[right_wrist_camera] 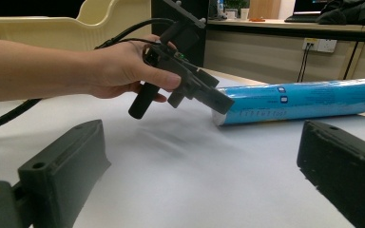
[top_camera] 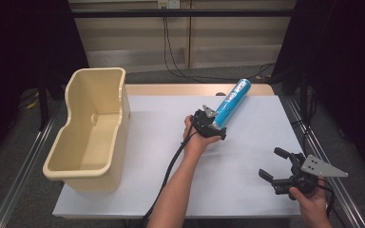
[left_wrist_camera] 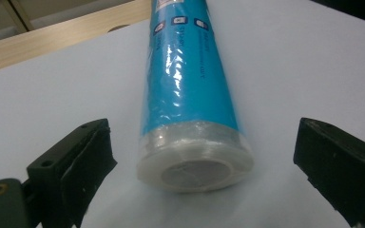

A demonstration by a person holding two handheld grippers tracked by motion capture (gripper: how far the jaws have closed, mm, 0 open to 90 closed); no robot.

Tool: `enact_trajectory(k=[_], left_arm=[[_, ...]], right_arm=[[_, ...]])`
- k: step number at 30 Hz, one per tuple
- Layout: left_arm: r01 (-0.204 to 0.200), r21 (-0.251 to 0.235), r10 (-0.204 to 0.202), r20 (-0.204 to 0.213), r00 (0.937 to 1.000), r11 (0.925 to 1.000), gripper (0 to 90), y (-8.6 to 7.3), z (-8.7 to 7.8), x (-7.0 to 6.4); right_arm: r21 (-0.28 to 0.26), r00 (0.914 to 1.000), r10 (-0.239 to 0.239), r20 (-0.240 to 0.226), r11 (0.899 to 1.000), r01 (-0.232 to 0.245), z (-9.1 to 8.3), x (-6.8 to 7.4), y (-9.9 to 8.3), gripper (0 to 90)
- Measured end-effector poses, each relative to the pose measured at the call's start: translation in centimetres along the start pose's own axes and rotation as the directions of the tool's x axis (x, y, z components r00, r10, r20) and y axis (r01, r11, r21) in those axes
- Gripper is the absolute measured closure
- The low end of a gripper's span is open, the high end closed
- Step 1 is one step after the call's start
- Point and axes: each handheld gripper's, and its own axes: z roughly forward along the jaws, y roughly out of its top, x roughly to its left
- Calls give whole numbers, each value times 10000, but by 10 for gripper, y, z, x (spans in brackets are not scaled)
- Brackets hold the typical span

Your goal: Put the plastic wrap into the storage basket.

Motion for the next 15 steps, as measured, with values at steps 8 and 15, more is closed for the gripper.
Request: enact_trajectory(k=[8, 15], left_arm=[[109, 107, -107, -237, 9997, 9999, 126, 1, 9, 3], [259, 252, -254, -181, 9995, 9993, 169, 0, 15, 4]], right_arm=[[-22, 10000, 21, 3, 10000, -21, -1, -1, 0, 22], [-9, 10000, 6, -7, 10000, -6, 0, -1, 0, 22]])
